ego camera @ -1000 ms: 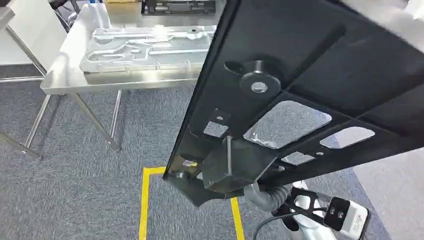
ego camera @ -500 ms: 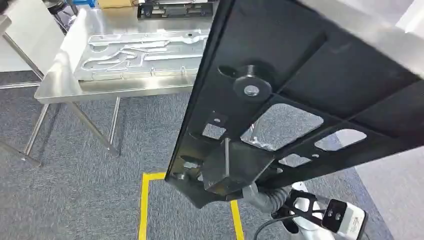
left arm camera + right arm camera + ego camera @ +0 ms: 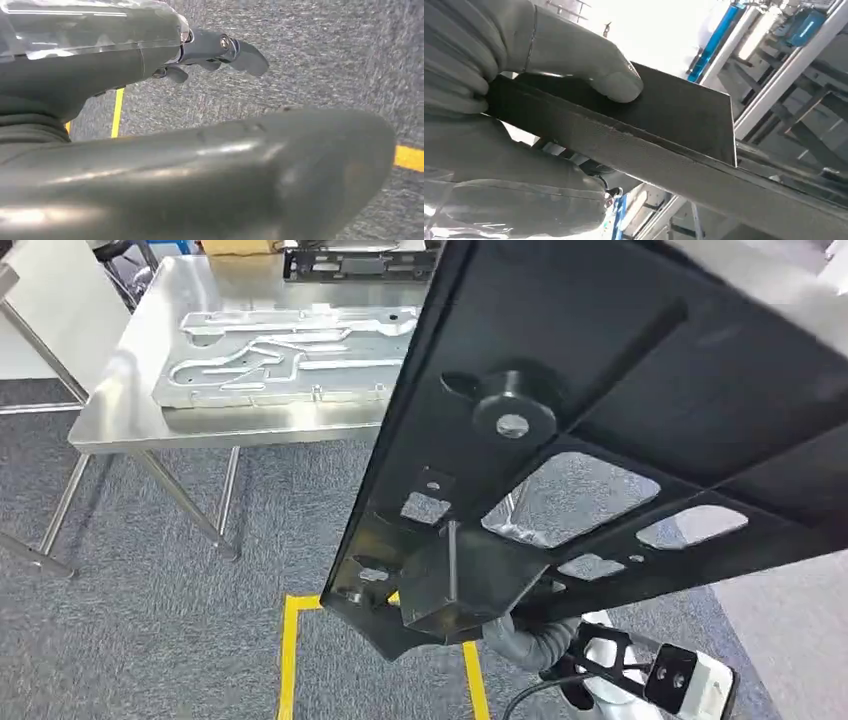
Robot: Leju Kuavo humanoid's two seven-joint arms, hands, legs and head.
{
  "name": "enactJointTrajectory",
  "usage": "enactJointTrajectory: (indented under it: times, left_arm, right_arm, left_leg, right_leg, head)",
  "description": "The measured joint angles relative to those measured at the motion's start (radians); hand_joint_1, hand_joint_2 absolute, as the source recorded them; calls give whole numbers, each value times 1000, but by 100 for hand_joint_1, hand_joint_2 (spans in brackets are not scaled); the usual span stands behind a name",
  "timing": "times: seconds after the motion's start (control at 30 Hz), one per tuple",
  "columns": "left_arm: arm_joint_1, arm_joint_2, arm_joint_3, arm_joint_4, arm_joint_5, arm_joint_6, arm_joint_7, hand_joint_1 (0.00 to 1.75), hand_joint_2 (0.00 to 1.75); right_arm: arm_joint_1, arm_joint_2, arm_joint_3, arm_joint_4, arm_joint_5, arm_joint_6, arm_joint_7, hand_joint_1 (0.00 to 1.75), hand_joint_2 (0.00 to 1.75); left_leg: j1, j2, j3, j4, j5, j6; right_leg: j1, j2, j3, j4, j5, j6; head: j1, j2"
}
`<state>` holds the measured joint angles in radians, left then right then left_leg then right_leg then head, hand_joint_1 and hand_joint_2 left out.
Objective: Take the parts from the cabinet and place them on the table.
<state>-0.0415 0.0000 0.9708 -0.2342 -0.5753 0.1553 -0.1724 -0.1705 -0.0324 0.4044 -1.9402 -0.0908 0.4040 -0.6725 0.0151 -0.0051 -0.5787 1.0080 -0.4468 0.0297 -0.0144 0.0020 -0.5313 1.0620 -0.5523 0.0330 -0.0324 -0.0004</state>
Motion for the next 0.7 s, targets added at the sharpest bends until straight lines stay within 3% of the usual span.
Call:
enactJointTrajectory:
  times: [0.07, 0.1, 0.13, 0.17, 0.2, 0.27, 0.3, 0.33, 0.4, 0.57, 0.6, 0.63, 0.67, 0.7]
  left_arm:
    - [-1, 1, 1, 0, -4, -3, 0, 0, 0]
    - [-1, 1, 1, 0, -8, -6, 0, 0, 0]
    - [0, 1, 1, 0, -11, -8, 0, 0, 0]
    - [1, 2, 1, 0, -11, -10, 0, 0, 0]
    - [1, 2, 2, 0, -13, -13, 0, 0, 0]
    - [0, 3, 2, 0, -14, -15, 2, 0, 0]
    - [-1, 2, 2, 0, -14, -15, 4, 0, 0]
    - [-2, 3, 2, 0, -14, -15, 5, 0, 0]
    - [-2, 5, 2, 0, -17, -13, 8, 0, 0]
    - [-2, 5, 2, 0, -17, -13, 8, 0, 0]
    - [-6, 8, 2, -2, -19, -12, 8, 0, 0]
    - [-7, 9, 3, -2, -21, -12, 6, 0, 0]
    - [-6, 14, 4, -2, -24, -13, 5, 0, 0]
    - [-3, 14, 4, -2, -25, -13, 5, 0, 0]
  right_arm:
    - [4, 0, -6, -2, -8, 0, -3, 175, 175]
    - [9, -1, -11, -2, -14, 0, -5, 175, 175]
    - [14, -2, -15, -2, -21, 2, -10, 175, 175]
    - [17, -2, -21, -3, -27, 3, -16, 175, 175]
    - [18, -2, -26, -5, -31, 4, -19, 175, 175]
    - [21, -2, -33, -18, -36, 6, -21, 175, 175]
    - [23, -2, -36, -21, -39, 9, -24, 175, 175]
    - [25, -2, -38, -26, -39, 11, -24, 175, 175]
    - [34, -2, -48, -38, -40, 21, -25, 175, 175]
    - [35, -2, -50, -39, -39, 22, -26, 175, 175]
    - [38, 0, -54, -46, -37, 27, -26, 175, 175]
    - [38, 3, -59, -52, -34, 32, -28, 175, 175]
    - [44, 5, -68, -52, -35, 37, -29, 175, 175]
    - [49, 5, -72, -52, -35, 37, -29, 175, 175]
  left_leg:
    - [-3, 1, 8, 0, -9, 8]
    - [-5, 3, 13, 0, -15, 10]
    - [-7, 3, 20, 0, -20, 10]
    - [-9, 3, 30, 0, -27, 9]
    - [-11, 3, 42, 0, -35, 9]
    - [-15, 5, 64, -2, -54, 5]
    - [-22, 9, 72, -1, -62, -3]
    - [-20, 10, 72, -1, -66, -9]
    - [-16, 19, 76, -11, -70, -18]
    - [-16, 21, 78, -14, -71, -19]
    - [-21, 23, 87, -13, -78, -28]
    - [-15, 13, 61, 61, -114, -35]
    - [-8, 13, -69, 274, -188, -48]
    - [-5, 13, -111, 325, -189, -51]
  right_leg:
    - [1, 0, -103, 172, -66, 2]
    - [1, 0, -152, 241, -80, 2]
    - [1, 0, -179, 264, -67, 1]
    - [2, 0, -182, 240, -29, -3]
    - [2, -1, -163, 173, 29, -9]
    - [13, -16, -95, -10, 142, -32]
    - [22, -31, -82, -28, 120, -38]
    - [23, -29, -79, -40, 120, -36]
    - [25, -17, -80, -42, 116, -43]
    - [25, -16, -80, -44, 115, -45]
    - [12, -12, -66, -59, 117, -47]
    - [10, -12, -47, -69, 111, -58]
    - [10, -9, -32, -69, 96, -61]
    - [10, -6, -26, -69, 89, -60]
  head:
    - [0, 0]
    - [0, 0]
    - [0, 0]
    - [0, 0]
    - [0, 0]
    - [0, 0]
    - [0, 0]
    - [1, 0]
    - [1, 0]
    - [1, 0]
    - [1, 0]
    - [1, 0]
    - [1, 0]
    - [1, 0]
